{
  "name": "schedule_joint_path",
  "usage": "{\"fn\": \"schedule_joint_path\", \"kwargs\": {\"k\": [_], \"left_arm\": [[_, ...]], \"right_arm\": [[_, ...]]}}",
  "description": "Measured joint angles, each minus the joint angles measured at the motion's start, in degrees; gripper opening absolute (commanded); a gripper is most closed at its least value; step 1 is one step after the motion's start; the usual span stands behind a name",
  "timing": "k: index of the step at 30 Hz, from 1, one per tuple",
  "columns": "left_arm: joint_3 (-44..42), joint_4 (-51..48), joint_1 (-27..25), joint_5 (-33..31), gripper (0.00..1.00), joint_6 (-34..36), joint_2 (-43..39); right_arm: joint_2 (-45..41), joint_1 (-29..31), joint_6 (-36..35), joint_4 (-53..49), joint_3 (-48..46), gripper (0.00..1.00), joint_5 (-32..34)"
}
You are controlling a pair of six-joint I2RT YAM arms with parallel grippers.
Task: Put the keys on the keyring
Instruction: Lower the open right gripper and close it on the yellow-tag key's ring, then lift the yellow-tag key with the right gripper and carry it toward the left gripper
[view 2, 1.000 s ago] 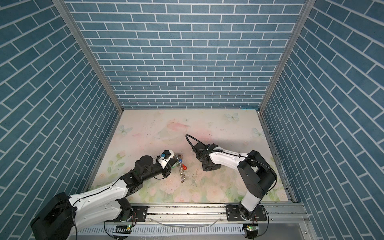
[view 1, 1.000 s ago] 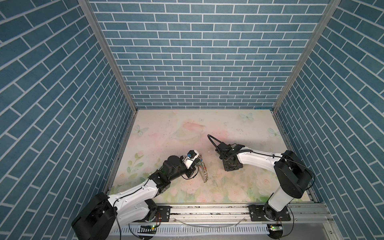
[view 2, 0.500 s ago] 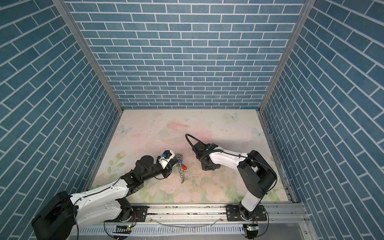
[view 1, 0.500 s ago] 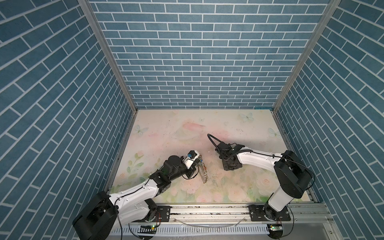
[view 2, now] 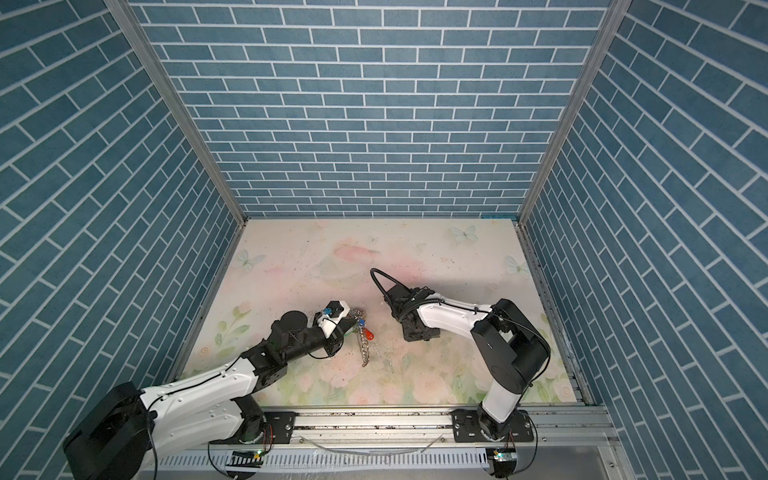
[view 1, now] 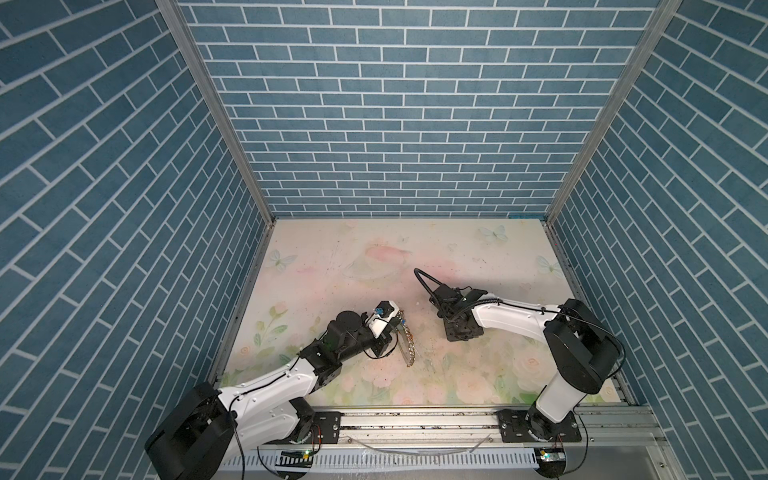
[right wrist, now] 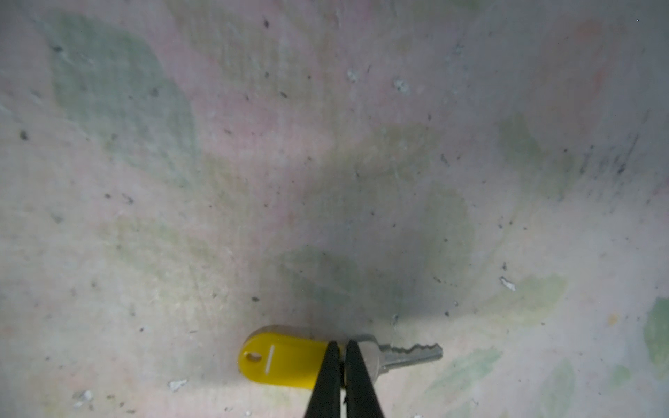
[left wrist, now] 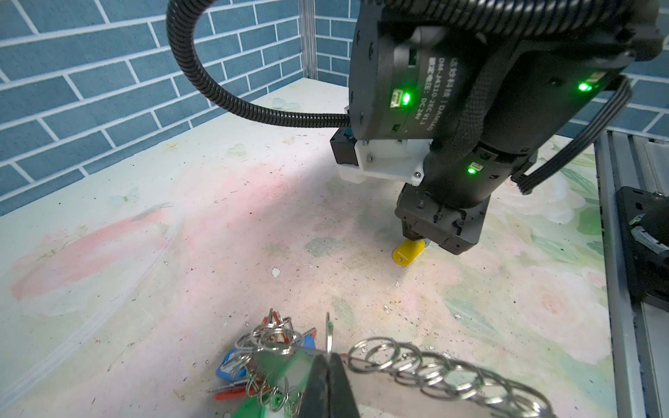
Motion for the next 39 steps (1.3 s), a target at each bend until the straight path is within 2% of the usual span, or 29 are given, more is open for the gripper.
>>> {"fn": "schedule_joint_path", "kwargs": {"k": [3,10,15,22,31,39], "left_arm": [[0.00,0.00,0.00,0.00,0.00,0.00,0.00],[0.02,0.00,0.00,0.00,0.00,0.00,0.59],[0.13,-0.15,0.00,0.24,0.00,0.00,0.85],[0.13,0.20,0.00,0.07,0.00,-0.66,-0.52],[0.00,1.14,0.00,1.60,0.00,-1.22,-1.86],[0.00,1.01,0.00,6.95,0.00,-0.98,-1.38]], "right_arm": [[0.00,0.00,0.13,-0.02,0.02,0.00,0.20],[-1.11,0.00,-0.90,-0.92,0.11,0.00,0.63],[-10.80,-0.02,-7.61,2.32,-0.90,0.00,-1.11],[-29.75,-0.87,-17.51,15.69,-11.58,0.00,-10.93],[-36.83,-2.27,-21.75,28.72,-20.41,0.00,-24.22],[-43.06,-2.32,-23.19,43.71,-29.62,0.00,-32.41]]}}
